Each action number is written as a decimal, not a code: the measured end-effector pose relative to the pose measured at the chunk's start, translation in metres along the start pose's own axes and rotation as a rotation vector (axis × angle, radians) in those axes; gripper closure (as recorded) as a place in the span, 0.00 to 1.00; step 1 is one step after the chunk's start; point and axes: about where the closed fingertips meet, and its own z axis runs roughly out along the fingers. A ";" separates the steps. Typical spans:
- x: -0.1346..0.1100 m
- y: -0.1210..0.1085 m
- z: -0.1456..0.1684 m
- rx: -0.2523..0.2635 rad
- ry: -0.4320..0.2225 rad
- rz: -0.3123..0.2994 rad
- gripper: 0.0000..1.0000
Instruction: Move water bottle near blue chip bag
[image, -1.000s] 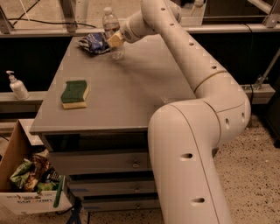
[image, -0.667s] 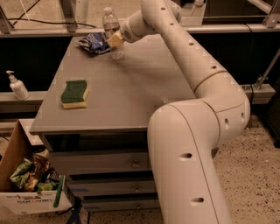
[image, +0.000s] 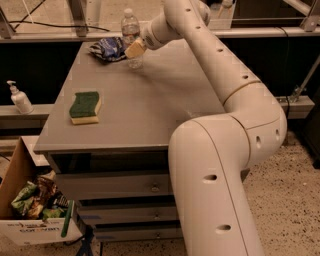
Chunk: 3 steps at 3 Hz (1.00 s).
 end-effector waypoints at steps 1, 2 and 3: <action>0.010 -0.009 -0.007 0.013 0.023 0.011 0.00; 0.015 -0.014 -0.011 0.019 0.035 0.012 0.00; 0.023 -0.020 -0.025 0.011 0.033 0.012 0.00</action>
Offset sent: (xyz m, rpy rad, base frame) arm 0.0098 -0.0417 0.0076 -0.0369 0.0106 -0.0462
